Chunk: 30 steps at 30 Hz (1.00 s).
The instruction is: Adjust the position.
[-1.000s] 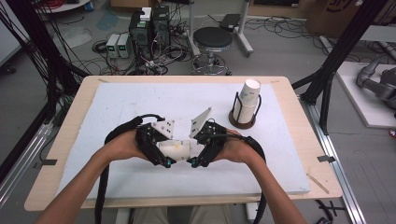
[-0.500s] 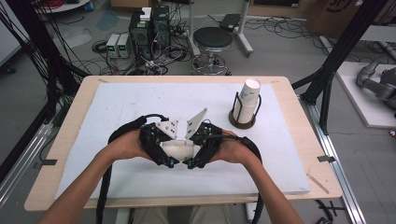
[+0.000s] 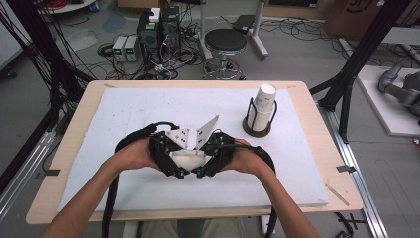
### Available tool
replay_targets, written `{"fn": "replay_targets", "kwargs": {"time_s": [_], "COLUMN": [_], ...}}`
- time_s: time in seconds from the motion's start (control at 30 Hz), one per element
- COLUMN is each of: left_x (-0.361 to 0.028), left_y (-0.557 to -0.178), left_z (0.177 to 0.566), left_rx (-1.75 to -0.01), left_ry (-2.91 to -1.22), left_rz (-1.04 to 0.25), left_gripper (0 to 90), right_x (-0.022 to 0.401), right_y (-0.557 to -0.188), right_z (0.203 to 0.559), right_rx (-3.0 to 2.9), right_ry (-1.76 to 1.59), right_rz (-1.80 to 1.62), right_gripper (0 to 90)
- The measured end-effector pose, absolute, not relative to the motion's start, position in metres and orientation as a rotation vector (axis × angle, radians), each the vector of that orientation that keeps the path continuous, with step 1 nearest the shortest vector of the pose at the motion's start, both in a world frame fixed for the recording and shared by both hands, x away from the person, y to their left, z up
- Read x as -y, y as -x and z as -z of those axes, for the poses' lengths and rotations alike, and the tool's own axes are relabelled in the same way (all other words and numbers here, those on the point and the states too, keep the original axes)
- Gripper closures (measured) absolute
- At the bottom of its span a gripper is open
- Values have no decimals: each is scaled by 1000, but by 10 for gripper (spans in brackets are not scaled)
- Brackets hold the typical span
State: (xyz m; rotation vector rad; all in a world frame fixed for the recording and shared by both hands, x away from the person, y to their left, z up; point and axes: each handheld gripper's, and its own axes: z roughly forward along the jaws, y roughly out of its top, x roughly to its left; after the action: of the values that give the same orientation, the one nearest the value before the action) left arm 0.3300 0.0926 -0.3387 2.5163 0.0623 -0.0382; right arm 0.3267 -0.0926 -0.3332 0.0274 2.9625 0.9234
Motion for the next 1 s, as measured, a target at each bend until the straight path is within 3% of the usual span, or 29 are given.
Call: {"fn": "replay_targets", "kwargs": {"time_s": [0.3, 0.5, 1.0], "left_x": [-93, -94, -103], "left_y": [-331, -333, -335], "left_z": [338, 340, 334], "left_rx": [-64, -101, -128], "left_ry": [-2509, -2469, -2367], "left_rz": [41, 66, 53], "left_gripper": [327, 101, 82], "right_x": [94, 93, 95], "right_y": [-327, -325, -326], "right_z": [333, 334, 334], "right_rx": [-2955, -2966, -2965], "right_ry": [-16, -11, -25], "right_rz": [-935, -932, -937], "right_gripper": [375, 375, 375]}}
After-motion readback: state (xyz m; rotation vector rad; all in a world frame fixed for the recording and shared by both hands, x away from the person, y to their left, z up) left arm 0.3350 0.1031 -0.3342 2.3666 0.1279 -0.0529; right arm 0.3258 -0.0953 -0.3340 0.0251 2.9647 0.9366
